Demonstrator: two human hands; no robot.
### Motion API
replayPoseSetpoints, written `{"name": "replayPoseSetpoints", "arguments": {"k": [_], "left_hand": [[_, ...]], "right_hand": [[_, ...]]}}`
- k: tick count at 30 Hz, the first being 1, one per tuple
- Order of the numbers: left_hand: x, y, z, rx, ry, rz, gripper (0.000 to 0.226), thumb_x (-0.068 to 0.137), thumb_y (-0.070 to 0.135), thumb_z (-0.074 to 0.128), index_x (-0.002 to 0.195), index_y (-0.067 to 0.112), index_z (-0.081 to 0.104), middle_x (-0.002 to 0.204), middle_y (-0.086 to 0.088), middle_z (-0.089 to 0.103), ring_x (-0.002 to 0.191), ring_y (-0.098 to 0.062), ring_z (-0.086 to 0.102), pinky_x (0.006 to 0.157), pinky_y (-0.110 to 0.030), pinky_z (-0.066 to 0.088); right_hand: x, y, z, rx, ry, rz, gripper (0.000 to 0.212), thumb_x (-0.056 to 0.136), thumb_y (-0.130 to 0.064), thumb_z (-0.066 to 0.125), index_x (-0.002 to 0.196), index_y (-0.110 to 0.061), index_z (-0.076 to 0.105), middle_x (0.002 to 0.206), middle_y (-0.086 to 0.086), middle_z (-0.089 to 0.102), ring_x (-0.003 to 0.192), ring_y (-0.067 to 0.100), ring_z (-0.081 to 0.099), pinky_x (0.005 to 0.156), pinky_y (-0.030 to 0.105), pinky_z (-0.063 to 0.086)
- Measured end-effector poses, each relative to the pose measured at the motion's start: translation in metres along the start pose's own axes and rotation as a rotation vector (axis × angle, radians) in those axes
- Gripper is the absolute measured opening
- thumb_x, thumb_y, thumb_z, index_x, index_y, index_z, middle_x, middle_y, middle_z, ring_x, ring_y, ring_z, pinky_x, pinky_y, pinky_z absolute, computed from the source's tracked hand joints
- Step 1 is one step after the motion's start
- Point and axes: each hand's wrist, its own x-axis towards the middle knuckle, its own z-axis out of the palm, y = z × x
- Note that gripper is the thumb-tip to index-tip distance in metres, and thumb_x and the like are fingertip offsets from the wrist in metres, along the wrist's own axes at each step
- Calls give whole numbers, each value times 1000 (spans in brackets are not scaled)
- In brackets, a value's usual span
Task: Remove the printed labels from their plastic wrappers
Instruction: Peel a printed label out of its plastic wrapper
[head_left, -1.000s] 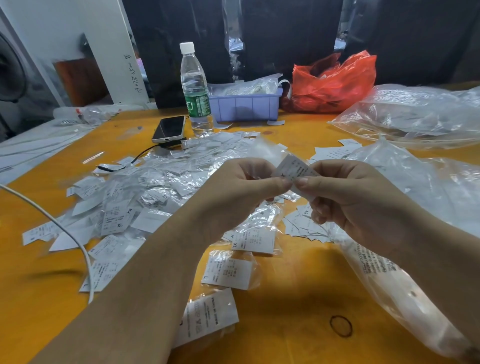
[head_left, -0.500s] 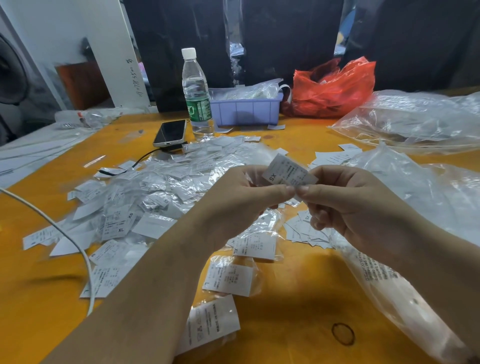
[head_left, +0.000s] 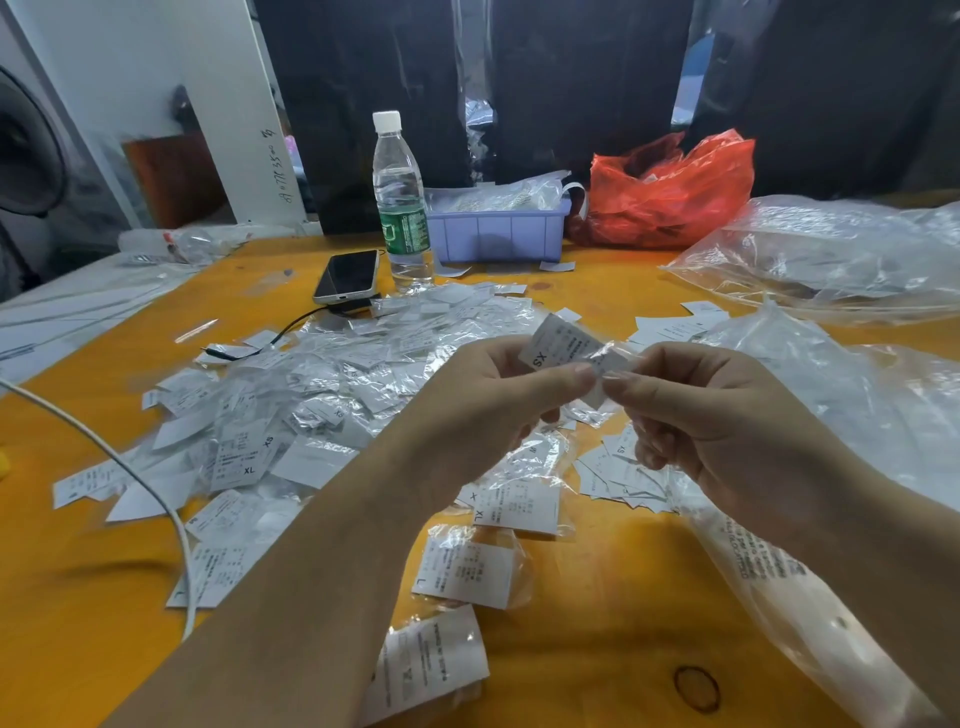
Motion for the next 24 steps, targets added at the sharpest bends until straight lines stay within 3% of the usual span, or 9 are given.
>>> {"name": "replayPoseSetpoints", "arguments": {"k": [6, 10, 12, 15, 18, 21, 24], "left_hand": [[1, 1, -2, -48, 77, 7, 30, 92, 20, 63, 64, 28, 69, 59, 7, 53, 52, -7, 41, 47, -16, 35], [4, -2, -6, 7, 132, -39, 17, 93, 15, 60, 79, 18, 69, 59, 7, 57, 51, -4, 45, 47, -15, 38], [5, -5, -8, 111, 184, -77, 12, 93, 18, 61, 87, 15, 71, 60, 9, 60, 50, 0, 48, 48, -13, 40], [6, -12, -9, 368, 264, -120, 11, 90, 23, 61, 85, 17, 69, 64, 11, 65, 54, -1, 52, 50, -17, 44], [7, -20, -13, 621, 326, -226, 14, 85, 29, 62, 78, 17, 63, 74, -3, 65, 62, -16, 54, 54, -31, 44], [8, -23, -14, 674, 361, -320, 15, 83, 37, 67, 88, 24, 61, 82, 3, 63, 72, -15, 62, 60, -33, 52], [7, -21, -17, 743, 437, -327, 28, 81, 43, 69, 103, 33, 53, 85, 10, 59, 71, -9, 60, 57, -29, 45]], "right_hand": [[0, -1, -1, 1, -4, 14, 26, 60, -30, 78, 66, -10, 62, 50, 3, 40, 44, 13, 35, 46, 21, 40], [2, -2, -5, -68, -23, 87, 14, 75, -16, 74, 74, -6, 63, 56, 6, 48, 47, 14, 41, 46, 25, 41], [3, 0, -8, -248, 22, 61, 5, 87, -6, 66, 83, -9, 66, 58, 2, 56, 49, 14, 47, 48, 26, 43], [1, 3, -10, -703, 98, -82, 15, 90, -11, 61, 89, -25, 67, 66, -6, 64, 52, 8, 54, 52, 26, 47], [-2, 4, -11, -991, 70, -89, 21, 89, -13, 60, 97, -32, 64, 87, -12, 65, 75, 6, 61, 67, 28, 54], [-1, 5, -13, -1207, -29, 51, 41, 88, -21, 61, 126, -33, 56, 123, -13, 54, 110, 5, 50, 84, 23, 45], [0, 4, -11, -1248, -62, 129, 53, 88, -23, 59, 139, -32, 45, 133, -10, 48, 113, 8, 45, 82, 23, 39]]}}
